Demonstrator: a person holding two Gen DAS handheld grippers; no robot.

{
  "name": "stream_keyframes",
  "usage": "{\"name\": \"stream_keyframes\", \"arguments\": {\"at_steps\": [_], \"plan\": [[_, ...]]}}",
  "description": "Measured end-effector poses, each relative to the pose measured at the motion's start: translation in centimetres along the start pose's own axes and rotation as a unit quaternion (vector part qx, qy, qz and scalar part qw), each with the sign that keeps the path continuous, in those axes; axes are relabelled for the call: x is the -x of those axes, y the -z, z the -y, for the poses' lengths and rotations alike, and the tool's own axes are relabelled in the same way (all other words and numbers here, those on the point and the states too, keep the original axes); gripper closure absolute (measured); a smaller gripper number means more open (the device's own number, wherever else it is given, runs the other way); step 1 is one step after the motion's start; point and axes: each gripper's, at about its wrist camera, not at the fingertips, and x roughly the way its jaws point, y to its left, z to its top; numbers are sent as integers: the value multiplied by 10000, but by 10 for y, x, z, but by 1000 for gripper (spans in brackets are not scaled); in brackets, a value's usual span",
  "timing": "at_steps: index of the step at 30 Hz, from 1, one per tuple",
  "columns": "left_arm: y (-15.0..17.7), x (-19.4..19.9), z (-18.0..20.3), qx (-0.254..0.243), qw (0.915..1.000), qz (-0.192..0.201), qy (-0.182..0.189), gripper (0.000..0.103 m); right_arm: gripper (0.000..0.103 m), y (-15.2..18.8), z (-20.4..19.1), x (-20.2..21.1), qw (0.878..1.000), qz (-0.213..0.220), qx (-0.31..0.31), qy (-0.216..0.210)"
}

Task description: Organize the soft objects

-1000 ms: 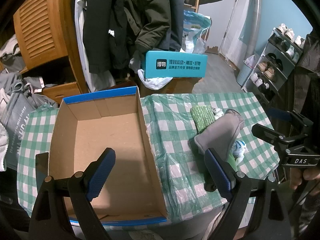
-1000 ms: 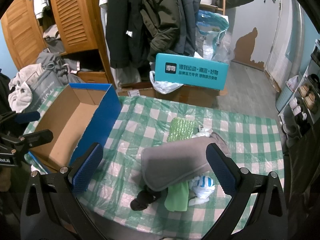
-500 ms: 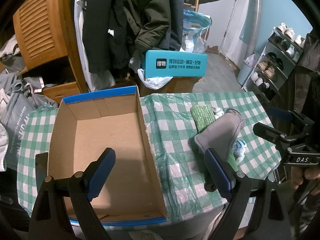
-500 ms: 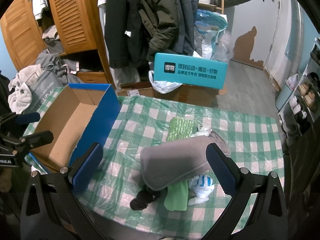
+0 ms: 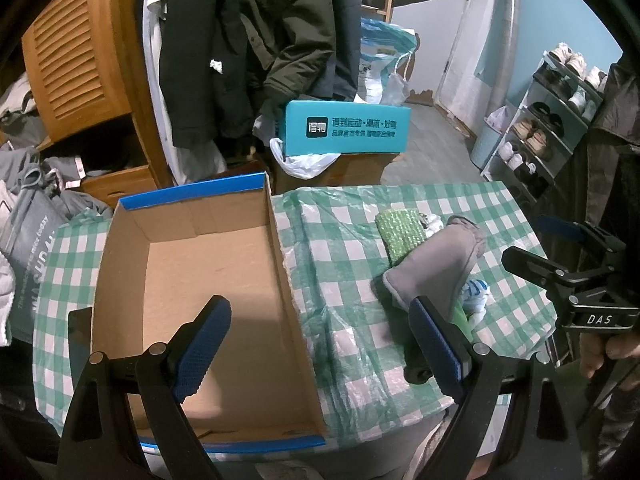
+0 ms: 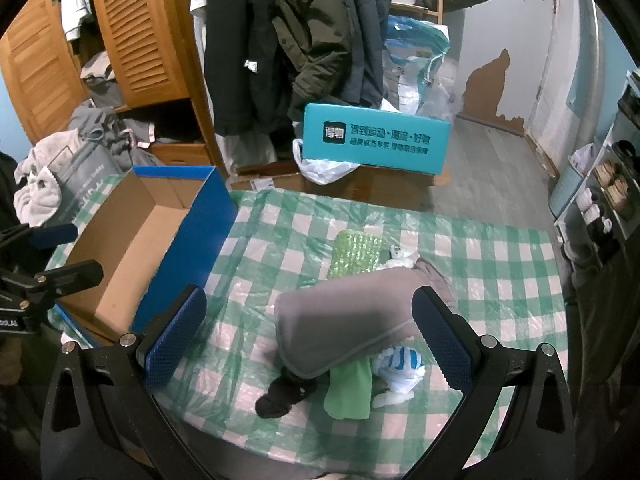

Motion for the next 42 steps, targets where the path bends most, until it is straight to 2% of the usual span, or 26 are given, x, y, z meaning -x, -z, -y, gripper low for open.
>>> {"name": "stream_keyframes", "arguments": {"at_steps": [7, 23, 33, 42], "plan": [[-5, -13, 7, -37, 9998, -182, -7, 11, 2, 0, 13, -5, 9996, -188, -178, 116], [-17, -51, 30, -194, 9978, -612, 147, 11, 2, 10, 65, -30, 9916, -740, -1022, 277], [-20, -84, 44, -369, 9956, -837, 189, 11, 2, 20, 91, -66, 9786, -1113, -1717, 192], [-26, -115, 53, -264, 9948, -953, 249, 11, 2, 30, 105, -100, 9662, -1380, -2173, 159]]}}
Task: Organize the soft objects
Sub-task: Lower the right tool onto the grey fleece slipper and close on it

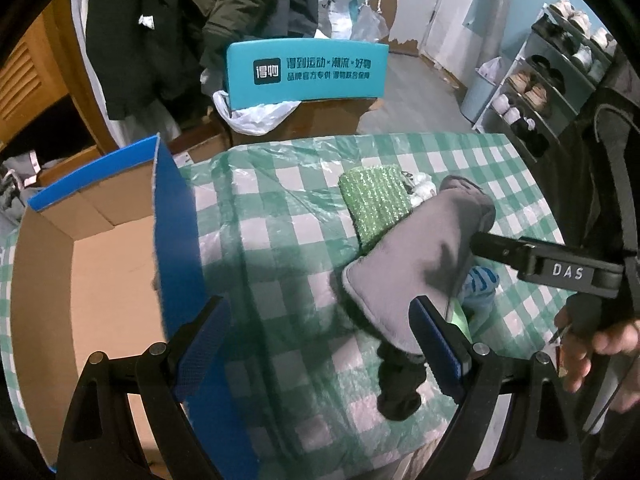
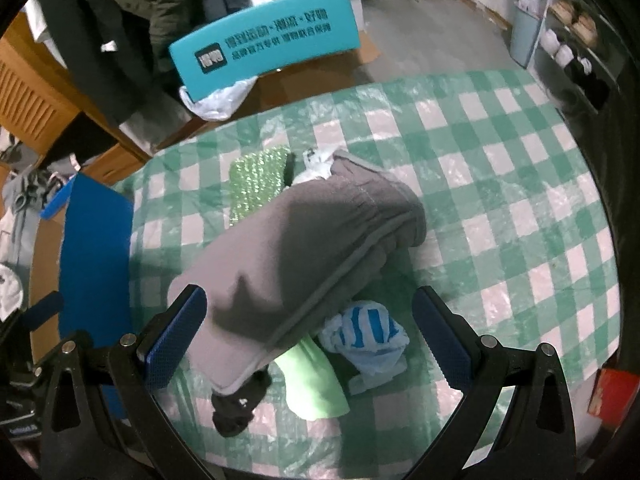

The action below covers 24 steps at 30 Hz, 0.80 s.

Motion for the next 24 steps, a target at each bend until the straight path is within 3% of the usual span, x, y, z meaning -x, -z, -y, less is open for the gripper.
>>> {"name": "stream_keyframes", "arguments": {"at_steps": [7, 19, 21, 24], "plan": [[-3, -16, 2, 18, 9999, -100, 5, 11, 2, -4, 11, -21, 9994, -147, -318, -58], [-12, -40, -6, 187, 9991, -258, 286, 11, 2, -5, 9, -50, 9989, -348, -320, -32], [-12, -43, -7, 184, 9990, -281, 299, 11, 5, -4, 10, -53, 9989, -341, -314, -49], [-11, -43, -6, 159, 9989, -309, 311, 11, 19, -2, 8, -55, 9989, -320, -273, -186]]}}
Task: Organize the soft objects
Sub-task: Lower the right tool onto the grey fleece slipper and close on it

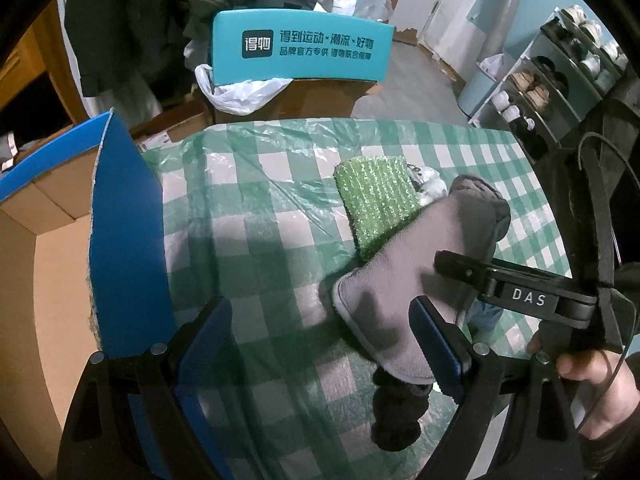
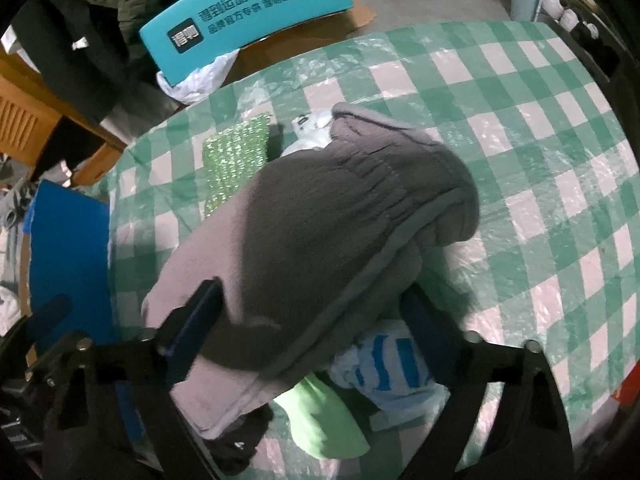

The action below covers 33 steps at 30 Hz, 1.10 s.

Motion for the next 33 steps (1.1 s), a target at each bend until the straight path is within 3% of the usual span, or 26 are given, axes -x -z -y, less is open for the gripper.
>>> {"name": "stream_keyframes", "arguments": {"at_steps": [3, 5, 8, 14, 23, 33], "plan": [[-1, 0, 0, 8, 10000, -9, 12, 11, 31, 2, -3, 2, 9999, 67, 72, -46], [-1, 0, 0, 22, 10000, -2, 26, 11, 47, 3, -4, 5, 9998, 107, 122, -120], [0, 2, 2, 29, 10000, -3, 20, 11, 61, 3, -6, 10, 9995, 162, 201, -166], [2, 10, 3, 42, 9999, 58, 121, 11, 79, 4, -8, 26, 9987, 303, 254, -305], [9, 27, 5, 99, 9994, 162, 277, 11, 83, 7, -14, 60, 9954, 657, 440, -538], [21, 28, 12, 108, 9990, 40, 442, 11, 83, 18, -9, 96, 9918, 571, 1061, -434]]}}
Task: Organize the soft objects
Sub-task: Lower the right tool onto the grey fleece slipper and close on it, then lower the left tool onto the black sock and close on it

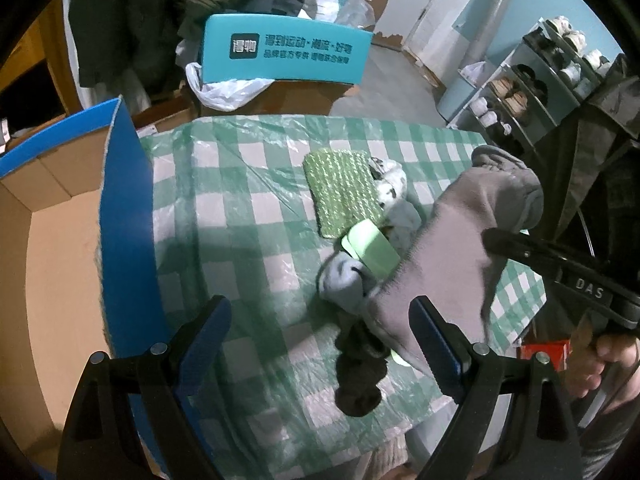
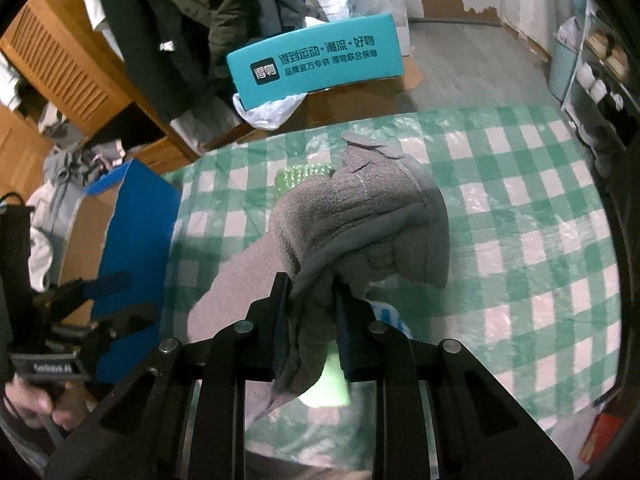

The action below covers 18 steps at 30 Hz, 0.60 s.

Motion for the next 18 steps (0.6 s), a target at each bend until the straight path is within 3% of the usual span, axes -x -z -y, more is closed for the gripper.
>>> {"name": "stream_keyframes", "arguments": {"at_steps": [18], "plan": [[30, -40, 34, -289, 9981, -534, 78, 11, 83, 35, 47, 20, 9993, -270, -37, 271]]}}
